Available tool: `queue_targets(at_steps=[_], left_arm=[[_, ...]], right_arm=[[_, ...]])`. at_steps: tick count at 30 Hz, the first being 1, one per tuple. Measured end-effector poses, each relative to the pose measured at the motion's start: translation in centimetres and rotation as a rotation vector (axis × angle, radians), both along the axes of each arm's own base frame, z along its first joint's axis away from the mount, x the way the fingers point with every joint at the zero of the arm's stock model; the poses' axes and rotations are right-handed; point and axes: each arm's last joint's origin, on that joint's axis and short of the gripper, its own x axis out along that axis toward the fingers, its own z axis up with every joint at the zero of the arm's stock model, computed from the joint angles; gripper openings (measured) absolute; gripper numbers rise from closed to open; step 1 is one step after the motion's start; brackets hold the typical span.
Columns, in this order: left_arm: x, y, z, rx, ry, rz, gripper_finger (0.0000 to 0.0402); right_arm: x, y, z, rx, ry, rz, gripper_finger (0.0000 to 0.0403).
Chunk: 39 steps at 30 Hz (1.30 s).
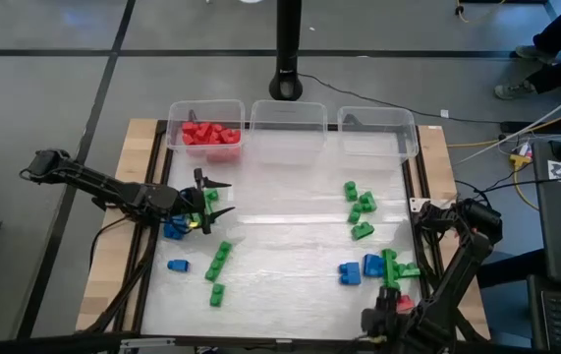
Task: Sort blocks
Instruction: Put the red game piece into the left transparent bin
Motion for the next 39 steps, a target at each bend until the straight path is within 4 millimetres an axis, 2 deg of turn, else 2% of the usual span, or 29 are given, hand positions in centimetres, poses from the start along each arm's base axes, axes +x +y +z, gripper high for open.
queue_targets(at_steps=[4,12,16,24,31,36,39], left_arm=[[0.0,0.0,0.0,-0.003,-0.002,0.000,0.0296],[0.0,0.0,0.0,-0.003,-0.002,0.000,0.0296],[0.0,0.0,0.0,-0.001,-0.001,0.000,0.0296],[0.0,0.0,0.0,-0.004,-0.002,0.001,0.0296],[0.0,0.0,0.0,-0.012,-0.005,0.002,0.0296],[0.0,0.0,0.0,-0.012,-0.005,0.002,0.0296],[0.0,0.0,0.0,-0.012,-0.004,0.002,0.0296]], right_arm=[[-0.7,-1.1,-0.2,-0.099,0.087,-0.035,0.0291],[-0.9,-1.2,-0.3,-0.109,0.153,-0.008,0.0292],[-1.0,-1.2,-0.6,-0.113,0.184,0.083,0.0291],[-1.7,-2.1,-3.7,-0.135,0.261,0.092,0.0291],[-2.1,-2.3,-6.4,-0.048,0.299,0.132,0.0291],[-2.4,-2.8,-7.2,-0.068,0.313,0.126,0.0289],[-2.4,-2.9,-7.3,-0.075,0.309,0.126,0.0266]])
